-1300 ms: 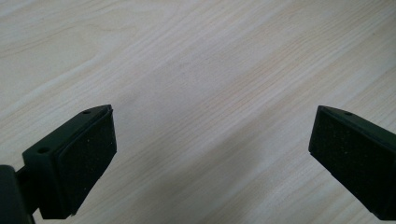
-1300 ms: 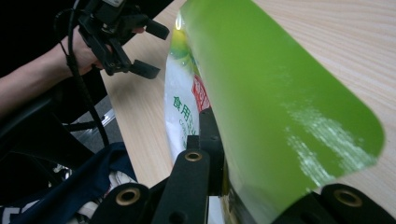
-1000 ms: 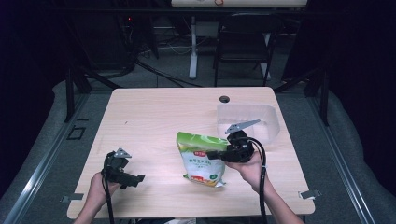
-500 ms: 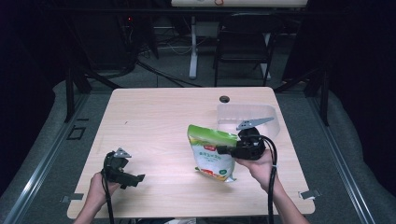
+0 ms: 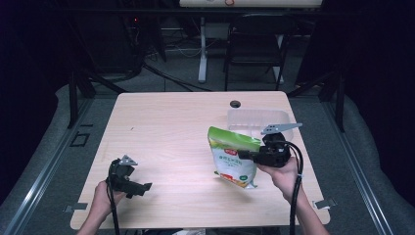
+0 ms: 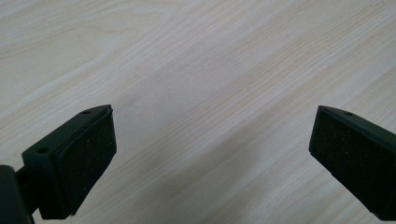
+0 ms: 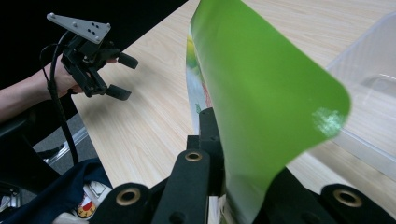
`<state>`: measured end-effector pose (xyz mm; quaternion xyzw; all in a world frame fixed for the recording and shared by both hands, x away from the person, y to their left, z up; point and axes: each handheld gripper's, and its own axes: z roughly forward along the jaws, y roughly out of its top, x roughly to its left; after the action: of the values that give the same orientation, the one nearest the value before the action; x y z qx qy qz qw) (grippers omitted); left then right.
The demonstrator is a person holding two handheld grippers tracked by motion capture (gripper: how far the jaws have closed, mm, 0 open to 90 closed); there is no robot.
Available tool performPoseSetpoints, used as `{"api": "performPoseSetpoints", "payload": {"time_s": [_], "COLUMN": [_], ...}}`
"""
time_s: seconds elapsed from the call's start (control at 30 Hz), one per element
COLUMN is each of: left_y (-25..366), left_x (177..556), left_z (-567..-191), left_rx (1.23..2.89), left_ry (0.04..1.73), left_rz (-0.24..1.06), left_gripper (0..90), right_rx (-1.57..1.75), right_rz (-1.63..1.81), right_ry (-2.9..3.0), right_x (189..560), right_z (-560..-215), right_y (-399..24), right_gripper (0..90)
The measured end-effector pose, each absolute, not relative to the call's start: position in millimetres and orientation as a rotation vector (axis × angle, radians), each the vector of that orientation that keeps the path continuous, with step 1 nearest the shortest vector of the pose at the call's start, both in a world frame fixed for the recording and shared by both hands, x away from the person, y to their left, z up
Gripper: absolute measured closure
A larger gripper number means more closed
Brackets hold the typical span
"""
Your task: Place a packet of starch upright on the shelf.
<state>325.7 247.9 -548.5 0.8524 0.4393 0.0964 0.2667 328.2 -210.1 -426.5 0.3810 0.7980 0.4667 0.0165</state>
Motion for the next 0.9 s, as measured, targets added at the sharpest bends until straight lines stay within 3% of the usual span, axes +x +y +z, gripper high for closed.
{"api": "performPoseSetpoints", "payload": {"time_s": [0.9], "left_y": [247.6], "left_x": [325.3], "left_z": [-548.0], "left_rx": [2.294], "left_ry": [1.188], "left_rz": [0.269], "left_gripper": [0.7], "right_rx": [1.318], "right_rz": [1.439], "right_ry": [2.315], "right_x": [317.1], "right_z": [-419.0], "right_y": [-269.2], "right_gripper": [90.0]}}
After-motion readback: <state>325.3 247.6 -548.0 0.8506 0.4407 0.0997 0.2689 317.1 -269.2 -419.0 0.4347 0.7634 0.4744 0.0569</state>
